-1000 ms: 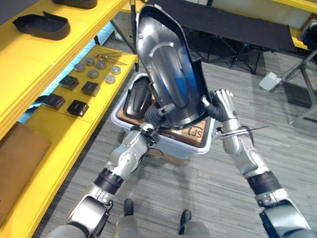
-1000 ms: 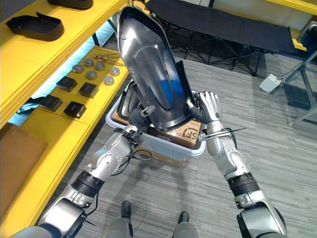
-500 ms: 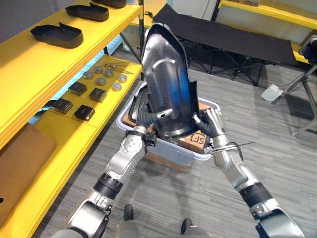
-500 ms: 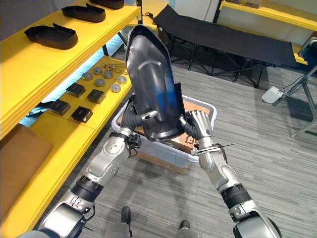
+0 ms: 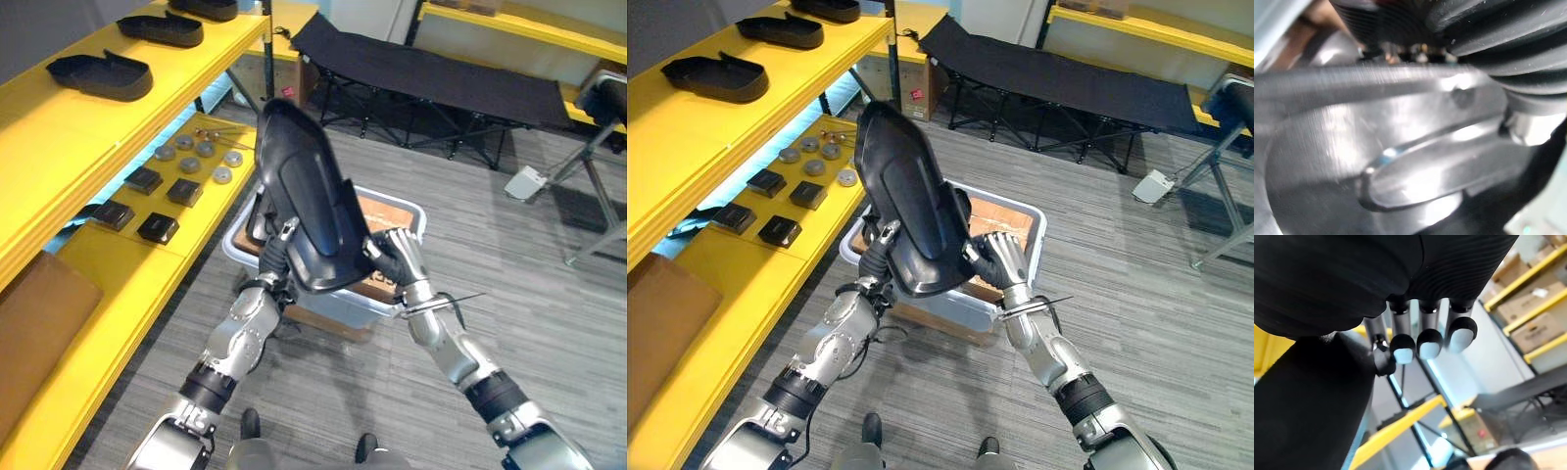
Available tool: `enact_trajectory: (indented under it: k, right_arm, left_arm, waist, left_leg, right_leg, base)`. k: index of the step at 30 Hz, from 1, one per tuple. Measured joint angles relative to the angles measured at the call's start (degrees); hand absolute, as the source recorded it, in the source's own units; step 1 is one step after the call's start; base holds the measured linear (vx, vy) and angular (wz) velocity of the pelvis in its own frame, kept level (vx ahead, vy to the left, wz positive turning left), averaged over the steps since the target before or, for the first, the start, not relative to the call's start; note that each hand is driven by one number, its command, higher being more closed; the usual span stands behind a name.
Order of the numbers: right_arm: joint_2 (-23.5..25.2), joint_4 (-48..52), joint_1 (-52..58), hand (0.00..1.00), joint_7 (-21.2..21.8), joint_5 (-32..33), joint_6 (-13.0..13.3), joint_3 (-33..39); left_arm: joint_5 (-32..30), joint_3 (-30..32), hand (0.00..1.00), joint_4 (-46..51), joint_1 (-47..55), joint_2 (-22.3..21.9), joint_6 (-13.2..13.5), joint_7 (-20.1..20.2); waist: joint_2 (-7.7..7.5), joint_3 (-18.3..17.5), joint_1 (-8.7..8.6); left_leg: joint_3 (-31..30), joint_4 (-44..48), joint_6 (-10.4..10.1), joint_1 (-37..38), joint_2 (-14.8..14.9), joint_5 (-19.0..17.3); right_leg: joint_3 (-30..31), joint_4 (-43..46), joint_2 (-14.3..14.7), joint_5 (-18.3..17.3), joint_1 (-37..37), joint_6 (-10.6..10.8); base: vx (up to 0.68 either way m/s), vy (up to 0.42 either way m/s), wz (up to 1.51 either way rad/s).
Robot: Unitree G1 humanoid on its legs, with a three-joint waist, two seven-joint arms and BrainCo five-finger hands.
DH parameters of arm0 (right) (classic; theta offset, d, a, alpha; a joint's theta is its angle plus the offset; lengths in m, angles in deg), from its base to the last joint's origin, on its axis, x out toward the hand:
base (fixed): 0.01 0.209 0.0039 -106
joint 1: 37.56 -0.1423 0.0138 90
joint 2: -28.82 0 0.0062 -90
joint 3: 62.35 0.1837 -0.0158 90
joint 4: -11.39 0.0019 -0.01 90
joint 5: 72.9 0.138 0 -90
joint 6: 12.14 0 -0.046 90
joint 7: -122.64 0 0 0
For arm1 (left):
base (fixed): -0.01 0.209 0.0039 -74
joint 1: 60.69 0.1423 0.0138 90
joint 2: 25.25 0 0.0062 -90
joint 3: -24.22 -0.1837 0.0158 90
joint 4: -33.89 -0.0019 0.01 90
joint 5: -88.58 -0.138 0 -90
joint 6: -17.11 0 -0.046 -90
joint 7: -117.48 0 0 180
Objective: Walk over and take plastic housings, then place them on the shelf
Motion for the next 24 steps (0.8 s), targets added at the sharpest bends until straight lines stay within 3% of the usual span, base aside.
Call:
enact_trajectory:
  k: [4,6,7,11,13,15,17,20,22,24]
  right_arm:
    - [0.7,0.0,-0.1,1.00,-0.4,0.0,0.0,-0.5]
    - [0.6,0.0,-0.2,1.00,-0.3,0.0,0.0,-0.5]
    - [0.6,0.1,-0.3,0.00,-0.3,0.0,0.0,-0.6]
    - [0.6,1.4,-0.4,0.00,-0.4,0.2,0.1,-1.6]
    - [0.6,2.5,-0.2,0.00,-1.0,0.8,1.3,-1.5]
    - [0.6,3.9,1.4,0.00,-2.0,2.1,2.4,-1.2]
    - [0.8,5.7,3.9,0.00,-3.7,2.5,2.8,-0.9]
    - [1.6,6.6,4.7,0.00,-7.0,4.4,5.0,-0.5]
    - [2.7,8.3,5.8,0.00,-8.5,5.3,5.1,0.9]
    - [4.1,12.6,7.8,0.00,-9.4,8.4,7.0,2.8]
  left_arm:
    - [-0.4,0.3,1.00,0.0,0.3,0.0,1.6,0.0]
    - [-2.0,0.5,1.00,0.0,0.3,-0.1,1.7,0.0]
    - [-2.5,0.7,1.00,0.0,0.3,-0.1,1.7,0.3]
    - [-1.8,2.4,1.00,-0.5,0.3,-0.1,1.7,2.6]
    - [-1.3,2.6,1.00,-0.5,0.3,-0.1,2.9,4.5]
    - [-1.1,2.4,1.00,-0.5,0.2,-0.1,3.6,5.9]
    - [-2.7,1.9,1.00,-0.5,0.2,-0.1,4.5,7.0]
    - [-5.5,0.6,1.00,0.0,0.4,-0.1,7.6,6.6]
    - [-8.9,0.1,1.00,0.9,0.4,-0.3,8.7,5.2]
    - [-12.6,-0.5,1.00,2.6,0.7,-1.2,9.3,3.4]
  waist:
    - [0.01,0.0,0.09]
    - [0.11,0.0,-0.39]
    - [0.14,0.0,-0.39]
    - [0.44,0.2,-0.43]
    - [1.15,0.6,-0.56]
    - [1.57,1.0,-1.27]
    - [1.03,1.4,-1.57]
    - [2.26,2.3,-0.43]
    - [2.50,2.4,-0.30]
    - [2.46,2.4,-0.36]
  left_leg:
    - [3.4,4.3,-0.5,-0.3,1.7,-2.8]
    - [3.4,7.4,-1.2,-1.7,3.1,-4.4]
    - [3.2,9.7,-1.4,-3.2,4.0,-5.3]
    - [1.7,12.3,-1.7,-5.8,5.2,-6.4]
    - [-1.3,13.6,-1.6,-7.2,5.2,-6.8]
    - [-4.5,14.2,-1.6,-8.4,4.7,-6.8]
    - [-8.0,15.0,-1.6,-9.2,3.6,-6.8]
    - [-9.5,14.3,-2.0,-9.2,3.4,-6.4]
    - [-9.5,13.2,-2.1,-9.0,3.3,-5.8]
    - [-9.3,12.9,-2.1,-8.9,3.2,-5.7]
  right_leg:
    - [2.4,-2.3,1.1,1.3,-0.3,-1.2]
    - [0.5,-2.1,1.2,0.8,-0.8,-2.0]
    - [-0.9,-1.7,1.3,1.1,-1.4,-2.3]
    - [-1.8,-1.4,2.6,2.0,-1.8,-1.8]
    - [-1.7,0.2,3.0,1.3,-1.6,-2.2]
    - [1.7,3.7,3.0,-1.4,-2.1,-2.6]
    - [3.4,7.3,2.3,-5.7,-2.1,-1.0]
    - [2.2,10.7,2.0,-8.5,-3.1,-1.1]
    - [2.2,10.8,1.9,-8.5,-3.3,-1.0]
    - [2.4,10.8,1.8,-8.3,-3.3,-0.8]
  base:
    - [-0.05,-0.030,-0.58]
    - [-0.05,-0.039,-0.19]
    - [-0.01,-0.023,-0.11]
    - [0.03,-0.034,0.10]
    - [0.03,0.029,0.41]
    - [0.01,0.068,0.85]
    - [-0.01,0.017,0.93]
    - [-0.04,-0.046,0.28]
    - [0.00,-0.017,0.02]
    - [0.06,-0.006,-0.05]
